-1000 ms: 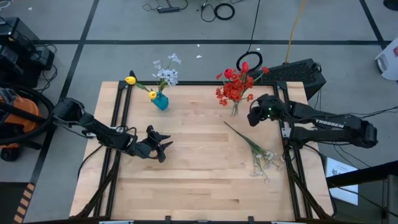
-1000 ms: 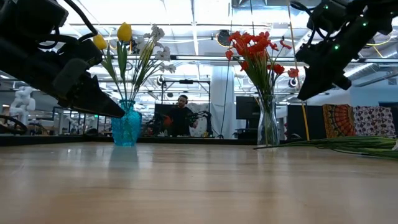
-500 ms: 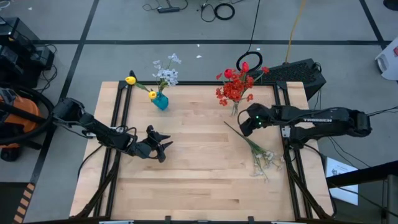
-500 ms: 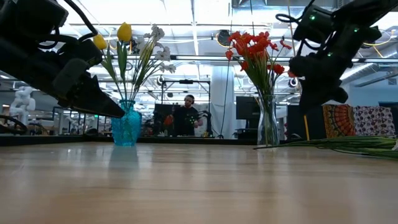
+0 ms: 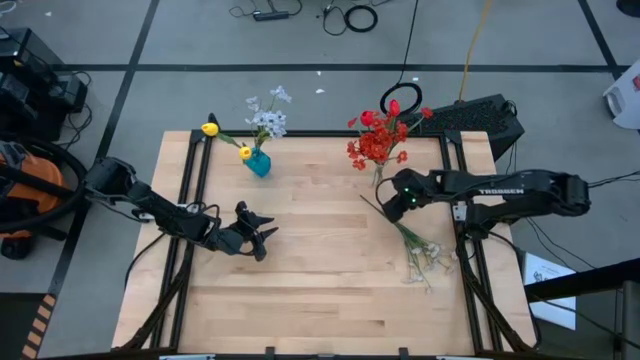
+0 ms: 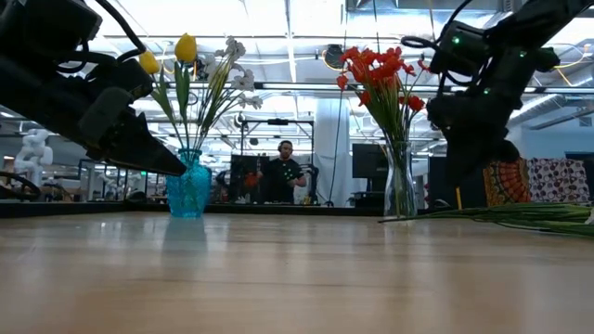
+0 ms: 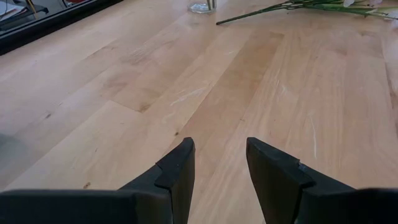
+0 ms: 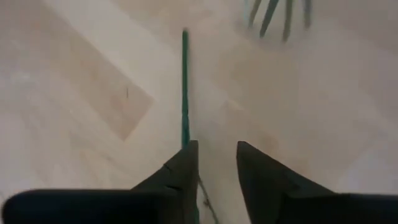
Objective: Sort flowers into vase by color
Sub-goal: Put the white flowers into the blue vase
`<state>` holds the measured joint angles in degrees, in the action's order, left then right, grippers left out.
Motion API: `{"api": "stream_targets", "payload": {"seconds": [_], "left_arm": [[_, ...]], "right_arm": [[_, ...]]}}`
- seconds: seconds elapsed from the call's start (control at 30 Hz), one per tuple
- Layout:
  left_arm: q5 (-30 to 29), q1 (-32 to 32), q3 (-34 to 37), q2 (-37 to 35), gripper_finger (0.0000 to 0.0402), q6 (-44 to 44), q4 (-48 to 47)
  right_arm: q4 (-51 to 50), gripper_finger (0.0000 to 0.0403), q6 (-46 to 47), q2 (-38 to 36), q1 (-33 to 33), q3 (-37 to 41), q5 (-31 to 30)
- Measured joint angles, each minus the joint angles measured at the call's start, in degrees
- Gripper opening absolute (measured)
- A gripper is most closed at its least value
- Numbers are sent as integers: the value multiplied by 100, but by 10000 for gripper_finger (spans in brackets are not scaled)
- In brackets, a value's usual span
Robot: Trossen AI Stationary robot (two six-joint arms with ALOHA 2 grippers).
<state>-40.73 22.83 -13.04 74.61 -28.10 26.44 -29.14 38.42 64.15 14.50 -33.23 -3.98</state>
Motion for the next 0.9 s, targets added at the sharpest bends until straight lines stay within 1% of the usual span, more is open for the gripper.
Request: {"api": "stream_targets", "payload": {"seconds": [0.17, 0.23, 0.37, 0.57, 0.63, 0.8, 0.9], "left_arm": [[0, 1, 0, 0, 150, 4, -2], [0, 1, 0, 0, 150, 0, -2], [0, 0, 0, 0, 150, -2, 0], [0, 1, 0, 0, 150, 0, 0], [0, 2, 0, 0, 150, -2, -2], [0, 1, 0, 0, 150, -2, 0], [0, 0, 0, 0, 150, -2, 0]], "right_arm": [[-158, 139, -11, 255, -33, 2, 412], [-256, 154, -74, 393, -130, 2, 454], [-438, 164, -250, 733, -399, 4, 441], [-410, 148, -361, 1156, -767, 4, 450], [-405, 137, -375, 1234, -852, 4, 475], [-401, 103, -353, 1262, -901, 4, 889], [-314, 79, -298, 1262, -901, 4, 902]]}}
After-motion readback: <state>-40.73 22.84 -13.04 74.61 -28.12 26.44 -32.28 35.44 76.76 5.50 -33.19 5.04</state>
